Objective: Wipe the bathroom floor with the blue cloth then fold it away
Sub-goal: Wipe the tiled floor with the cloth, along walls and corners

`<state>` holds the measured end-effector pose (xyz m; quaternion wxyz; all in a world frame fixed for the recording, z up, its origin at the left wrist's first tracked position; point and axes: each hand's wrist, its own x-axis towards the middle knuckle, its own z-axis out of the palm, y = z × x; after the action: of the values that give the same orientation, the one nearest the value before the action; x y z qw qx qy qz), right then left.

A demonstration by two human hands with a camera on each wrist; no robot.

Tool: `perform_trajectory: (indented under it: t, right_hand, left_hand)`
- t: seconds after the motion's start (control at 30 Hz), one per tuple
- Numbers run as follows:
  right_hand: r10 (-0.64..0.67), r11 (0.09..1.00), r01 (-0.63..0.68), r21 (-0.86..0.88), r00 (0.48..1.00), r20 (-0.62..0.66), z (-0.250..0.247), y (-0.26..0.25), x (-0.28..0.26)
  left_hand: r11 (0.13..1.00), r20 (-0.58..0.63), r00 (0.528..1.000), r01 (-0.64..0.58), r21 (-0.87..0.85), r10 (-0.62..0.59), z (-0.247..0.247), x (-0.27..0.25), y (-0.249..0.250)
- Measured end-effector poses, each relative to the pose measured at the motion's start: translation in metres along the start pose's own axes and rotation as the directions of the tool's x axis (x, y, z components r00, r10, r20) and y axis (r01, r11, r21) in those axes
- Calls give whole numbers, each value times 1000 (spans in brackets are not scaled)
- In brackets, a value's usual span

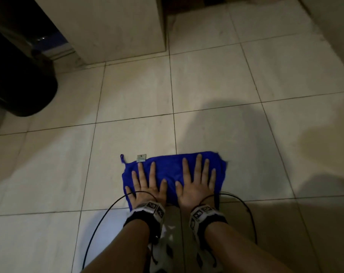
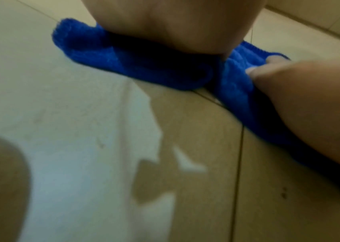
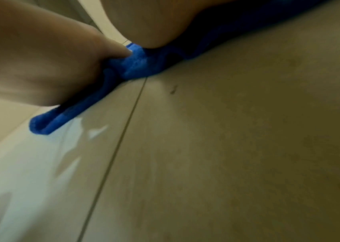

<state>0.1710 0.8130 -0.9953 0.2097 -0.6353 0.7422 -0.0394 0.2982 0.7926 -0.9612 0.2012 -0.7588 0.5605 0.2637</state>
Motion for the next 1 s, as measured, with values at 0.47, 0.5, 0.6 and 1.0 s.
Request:
perform_trajectory:
  t: [0.47,0.5,0.6,1.0]
  right_hand:
    - [-21,998,23,-55,999,39,-31,68,12]
    - [-26,997,25,-71,1000,-1,-32,71,13]
    - [-41,998,41,-55,999,-10,-31,73,14]
    - [-77,997,77,-3,997,11,-27,80,14]
  left_hand:
    - [999,-58,998,-13,-34,11,3,1,81]
    - [999,-63,998,-16,-33,14,4,1,87]
    - [999,-87,996,-19,-42,15,8,3,97]
    - [999,-274,961,9,-39,-20,25,4,94]
